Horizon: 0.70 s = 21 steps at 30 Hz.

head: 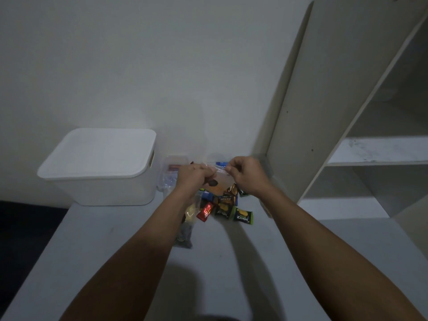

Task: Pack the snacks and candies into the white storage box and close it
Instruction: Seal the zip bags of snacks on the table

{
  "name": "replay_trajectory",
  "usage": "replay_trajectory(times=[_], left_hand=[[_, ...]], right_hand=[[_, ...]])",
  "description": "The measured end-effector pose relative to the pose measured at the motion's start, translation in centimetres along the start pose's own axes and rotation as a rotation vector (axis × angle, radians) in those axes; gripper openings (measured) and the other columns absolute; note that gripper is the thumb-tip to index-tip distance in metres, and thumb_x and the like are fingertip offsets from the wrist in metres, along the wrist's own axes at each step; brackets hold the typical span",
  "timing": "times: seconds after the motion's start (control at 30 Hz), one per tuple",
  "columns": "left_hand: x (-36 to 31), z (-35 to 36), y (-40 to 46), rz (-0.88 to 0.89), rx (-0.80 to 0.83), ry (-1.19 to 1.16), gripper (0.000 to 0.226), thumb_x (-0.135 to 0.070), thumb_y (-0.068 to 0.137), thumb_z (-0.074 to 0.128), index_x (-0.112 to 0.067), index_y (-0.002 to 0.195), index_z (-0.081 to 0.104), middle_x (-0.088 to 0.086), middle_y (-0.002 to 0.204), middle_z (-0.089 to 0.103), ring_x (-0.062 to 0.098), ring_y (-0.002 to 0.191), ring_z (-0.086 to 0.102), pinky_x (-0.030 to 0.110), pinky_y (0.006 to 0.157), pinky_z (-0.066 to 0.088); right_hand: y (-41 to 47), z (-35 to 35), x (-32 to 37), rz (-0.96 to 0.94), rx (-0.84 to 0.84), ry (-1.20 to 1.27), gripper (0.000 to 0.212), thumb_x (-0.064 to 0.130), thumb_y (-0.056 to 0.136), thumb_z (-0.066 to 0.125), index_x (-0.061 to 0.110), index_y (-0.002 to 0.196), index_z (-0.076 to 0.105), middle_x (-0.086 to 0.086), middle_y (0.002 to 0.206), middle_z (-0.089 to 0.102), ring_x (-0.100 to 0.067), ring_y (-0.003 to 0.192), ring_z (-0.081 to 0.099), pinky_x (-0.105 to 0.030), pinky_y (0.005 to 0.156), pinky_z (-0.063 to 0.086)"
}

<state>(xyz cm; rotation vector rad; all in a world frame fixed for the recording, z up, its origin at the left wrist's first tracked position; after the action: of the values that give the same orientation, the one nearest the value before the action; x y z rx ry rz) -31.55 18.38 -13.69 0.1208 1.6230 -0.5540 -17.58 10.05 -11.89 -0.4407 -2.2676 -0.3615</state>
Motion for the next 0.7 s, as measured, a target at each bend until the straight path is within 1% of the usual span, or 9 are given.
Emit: replay_trajectory(times=[0.1, 0.17, 0.27, 0.33, 0.43, 0.53, 0.6, 0.63, 0.7], left_hand=[[-0.1, -0.3, -0.5, -0.032, -0.035, 0.012, 0.013, -0.011, 0.081, 0.066, -0.005, 0.091, 0.071, 0.010, 0.085, 0.073, 0.016, 0.075, 0.068, 0.027, 0.062, 0.053], [-0.1, -0.7, -0.9, -0.052, -0.079, 0.023, 0.017, -0.012, 0.080, 0.062, -0.003, 0.090, 0.071, 0.010, 0.080, 0.071, 0.016, 0.070, 0.064, 0.030, 0.063, 0.052], [0.0, -2.0, -1.5, 0.030, -0.186, 0.033, 0.006, -0.010, 0.081, 0.063, -0.009, 0.086, 0.065, 0.006, 0.085, 0.064, 0.019, 0.078, 0.059, 0.035, 0.070, 0.052], [0.0, -2.7, -1.8, 0.101, -0.143, 0.009, 0.016, -0.001, 0.080, 0.061, -0.014, 0.088, 0.062, 0.001, 0.091, 0.061, 0.016, 0.084, 0.056, 0.028, 0.069, 0.048], [0.6, -3.9, -2.3, 0.139, -0.030, 0.069, 0.024, 0.011, 0.077, 0.059, -0.009, 0.088, 0.066, 0.001, 0.086, 0.063, 0.013, 0.082, 0.058, 0.022, 0.070, 0.047], [1.8, -5.4, -2.7, 0.132, -0.040, 0.086, 0.010, 0.002, 0.078, 0.070, -0.008, 0.077, 0.068, 0.005, 0.076, 0.067, 0.013, 0.073, 0.062, 0.024, 0.072, 0.052], [2.8, -6.3, -2.9, 0.074, -0.055, 0.048, 0.012, 0.000, 0.080, 0.070, -0.010, 0.073, 0.066, 0.007, 0.071, 0.066, 0.015, 0.067, 0.063, 0.027, 0.067, 0.052], [3.2, -6.8, -3.0, 0.043, -0.060, 0.035, 0.013, -0.001, 0.082, 0.069, -0.010, 0.073, 0.065, 0.007, 0.070, 0.066, 0.016, 0.065, 0.064, 0.030, 0.065, 0.053], [4.0, -7.6, -3.3, -0.009, -0.069, 0.042, 0.011, -0.002, 0.083, 0.068, -0.009, 0.076, 0.064, 0.008, 0.071, 0.065, 0.017, 0.060, 0.065, 0.033, 0.061, 0.055]], right_hand=[[-0.1, 0.6, 0.1, -0.016, 0.012, -0.044, 0.016, 0.015, 0.094, 0.058, 0.019, 0.080, 0.064, 0.006, 0.070, 0.060, -0.013, 0.068, 0.056, -0.028, 0.065, 0.045], [-0.3, 0.9, 0.3, -0.023, 0.029, -0.083, 0.017, 0.014, 0.094, 0.057, 0.019, 0.079, 0.063, 0.010, 0.065, 0.057, -0.007, 0.062, 0.052, -0.025, 0.063, 0.041], [-0.5, 1.2, 0.7, -0.030, 0.090, -0.086, 0.015, 0.017, 0.095, 0.057, 0.018, 0.082, 0.063, 0.006, 0.071, 0.060, -0.007, 0.066, 0.053, -0.025, 0.062, 0.040], [-0.7, 1.3, 0.9, -0.037, 0.138, -0.071, 0.013, 0.019, 0.095, 0.057, 0.018, 0.083, 0.063, 0.004, 0.075, 0.060, -0.009, 0.070, 0.054, -0.024, 0.061, 0.040], [-0.9, 1.5, 1.1, -0.030, 0.188, -0.032, 0.018, 0.018, 0.095, 0.058, 0.017, 0.077, 0.061, 0.009, 0.067, 0.055, -0.003, 0.063, 0.049, -0.020, 0.056, 0.036], [-1.3, 2.2, 1.2, -0.004, 0.236, 0.037, 0.024, 0.021, 0.095, 0.059, 0.015, 0.072, 0.062, 0.003, 0.064, 0.057, -0.010, 0.059, 0.053, -0.027, 0.059, 0.046], [-1.7, 2.8, 1.3, 0.021, 0.285, 0.102, 0.030, 0.028, 0.093, 0.062, 0.003, 0.077, 0.064, -0.007, 0.066, 0.059, -0.016, 0.059, 0.057, -0.033, 0.059, 0.052], [-2.0, 3.3, 1.2, 0.019, 0.324, 0.102, 0.030, 0.029, 0.091, 0.065, 0.001, 0.080, 0.066, -0.009, 0.067, 0.061, -0.015, 0.058, 0.059, -0.032, 0.057, 0.053], [-2.4, 4.4, 1.2, -0.010, 0.394, 0.041, 0.014, 0.018, 0.086, 0.072, 0.005, 0.081, 0.070, -0.004, 0.070, 0.067, -0.011, 0.059, 0.061, -0.028, 0.057, 0.054]])
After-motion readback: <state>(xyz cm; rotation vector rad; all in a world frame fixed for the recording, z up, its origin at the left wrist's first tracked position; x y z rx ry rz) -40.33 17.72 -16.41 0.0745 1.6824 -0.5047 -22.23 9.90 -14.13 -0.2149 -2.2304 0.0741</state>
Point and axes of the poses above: each hand's wrist, its own y-axis towards the middle knuckle, its own z-axis out of the palm, x = y × z, the point moved 2 cm from there along y, towards the middle knuckle
